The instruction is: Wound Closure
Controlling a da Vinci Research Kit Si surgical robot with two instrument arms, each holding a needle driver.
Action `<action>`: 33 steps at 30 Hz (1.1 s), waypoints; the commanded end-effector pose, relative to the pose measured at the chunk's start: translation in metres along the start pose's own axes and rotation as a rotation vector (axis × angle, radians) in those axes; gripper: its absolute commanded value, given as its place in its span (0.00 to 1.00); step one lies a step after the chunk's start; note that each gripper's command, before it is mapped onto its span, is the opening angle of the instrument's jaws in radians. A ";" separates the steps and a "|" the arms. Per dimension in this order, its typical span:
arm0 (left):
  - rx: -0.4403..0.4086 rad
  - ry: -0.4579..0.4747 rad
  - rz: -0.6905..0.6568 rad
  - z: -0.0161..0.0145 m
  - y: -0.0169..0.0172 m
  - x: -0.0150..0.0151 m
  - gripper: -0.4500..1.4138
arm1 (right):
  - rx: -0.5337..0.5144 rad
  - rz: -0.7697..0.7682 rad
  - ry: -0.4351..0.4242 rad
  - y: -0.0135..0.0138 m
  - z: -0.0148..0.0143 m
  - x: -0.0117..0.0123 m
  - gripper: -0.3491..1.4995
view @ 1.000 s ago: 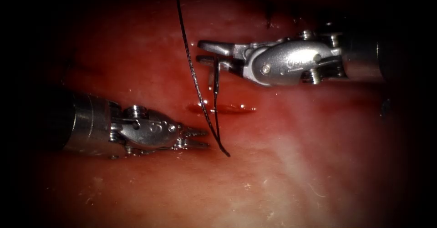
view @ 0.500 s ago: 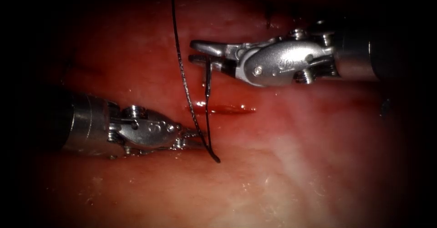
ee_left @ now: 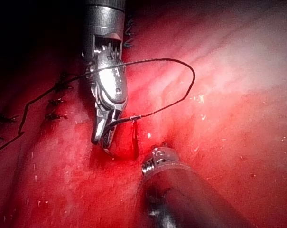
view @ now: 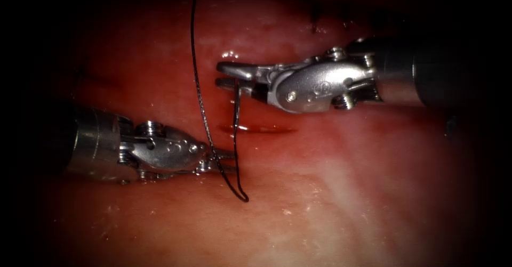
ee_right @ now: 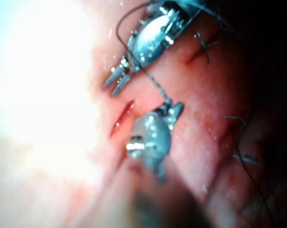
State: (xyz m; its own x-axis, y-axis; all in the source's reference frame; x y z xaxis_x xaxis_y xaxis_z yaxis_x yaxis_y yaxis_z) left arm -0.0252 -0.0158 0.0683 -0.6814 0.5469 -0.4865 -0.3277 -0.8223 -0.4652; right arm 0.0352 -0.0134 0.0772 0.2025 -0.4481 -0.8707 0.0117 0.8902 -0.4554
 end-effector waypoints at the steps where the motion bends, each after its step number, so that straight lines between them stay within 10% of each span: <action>1: -0.001 0.001 0.002 0.0005 0.0000 0.0001 0.22 | 0.018 -0.006 -0.003 -0.0008 0.0009 -0.0002 0.00; 33: 0.004 0.000 0.001 -0.0001 -0.0010 -0.0005 0.18 | 0.089 -0.067 0.010 -0.0098 -0.0013 -0.0015 0.00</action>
State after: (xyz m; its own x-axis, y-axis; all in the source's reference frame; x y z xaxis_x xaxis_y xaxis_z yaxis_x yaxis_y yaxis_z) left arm -0.0238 -0.0150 0.0685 -0.6818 0.5464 -0.4864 -0.3308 -0.8233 -0.4612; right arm 0.0329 -0.0215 0.0823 0.1898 -0.5049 -0.8421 0.1113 0.8632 -0.4925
